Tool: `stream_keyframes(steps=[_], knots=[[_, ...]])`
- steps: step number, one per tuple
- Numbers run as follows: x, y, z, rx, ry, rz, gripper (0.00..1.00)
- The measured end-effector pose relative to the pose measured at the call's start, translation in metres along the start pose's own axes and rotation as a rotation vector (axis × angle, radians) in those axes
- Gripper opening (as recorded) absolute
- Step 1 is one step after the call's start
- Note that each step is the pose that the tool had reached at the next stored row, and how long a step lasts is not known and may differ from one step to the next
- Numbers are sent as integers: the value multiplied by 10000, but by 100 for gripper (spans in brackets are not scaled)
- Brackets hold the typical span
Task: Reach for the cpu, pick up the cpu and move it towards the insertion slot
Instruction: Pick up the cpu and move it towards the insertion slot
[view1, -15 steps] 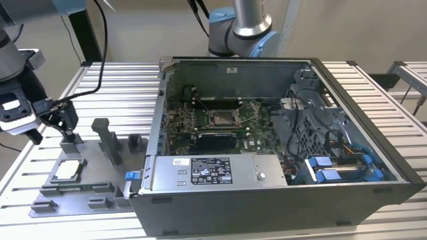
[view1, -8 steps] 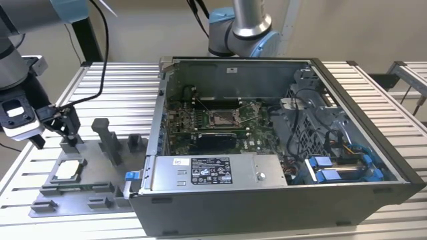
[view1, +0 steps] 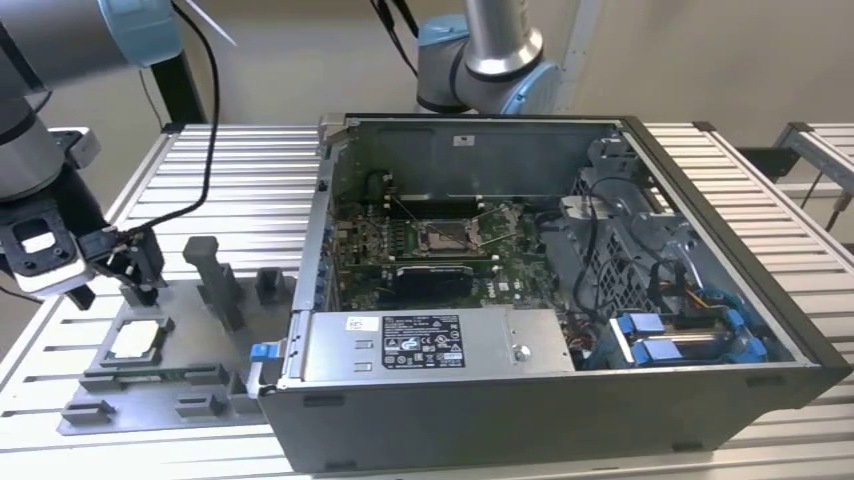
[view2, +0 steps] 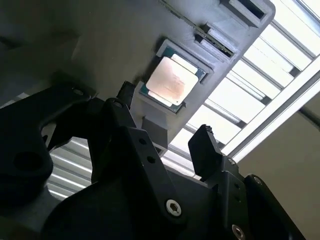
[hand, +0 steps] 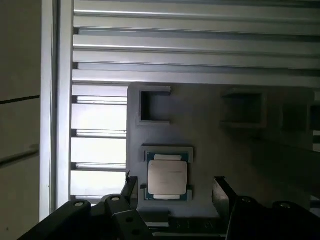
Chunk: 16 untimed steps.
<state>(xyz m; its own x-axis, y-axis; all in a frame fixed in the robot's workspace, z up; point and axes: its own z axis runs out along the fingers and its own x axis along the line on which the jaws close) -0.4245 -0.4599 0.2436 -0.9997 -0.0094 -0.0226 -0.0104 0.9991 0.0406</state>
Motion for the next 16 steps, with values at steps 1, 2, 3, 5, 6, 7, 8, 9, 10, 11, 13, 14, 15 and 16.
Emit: stream_keyframes(steps=[1,2,3,5,6,7,8,9,10,11,13,14,15,16], knots=[[0,-4,18,0,0,1,100],[1,-4,35,1,1,5,100],[2,-5,54,0,-1,6,100],[4,-8,90,1,0,11,100],[4,-8,109,0,2,14,100],[5,-9,127,0,4,17,100],[5,-10,146,0,5,19,100],[5,-11,163,1,7,21,100],[6,-11,178,0,14,24,100],[6,-12,192,0,30,26,100],[7,-13,221,1,57,27,100],[7,-14,237,-1,54,27,100],[7,-15,250,-1,37,27,100],[7,-16,268,-2,34,26,100]])
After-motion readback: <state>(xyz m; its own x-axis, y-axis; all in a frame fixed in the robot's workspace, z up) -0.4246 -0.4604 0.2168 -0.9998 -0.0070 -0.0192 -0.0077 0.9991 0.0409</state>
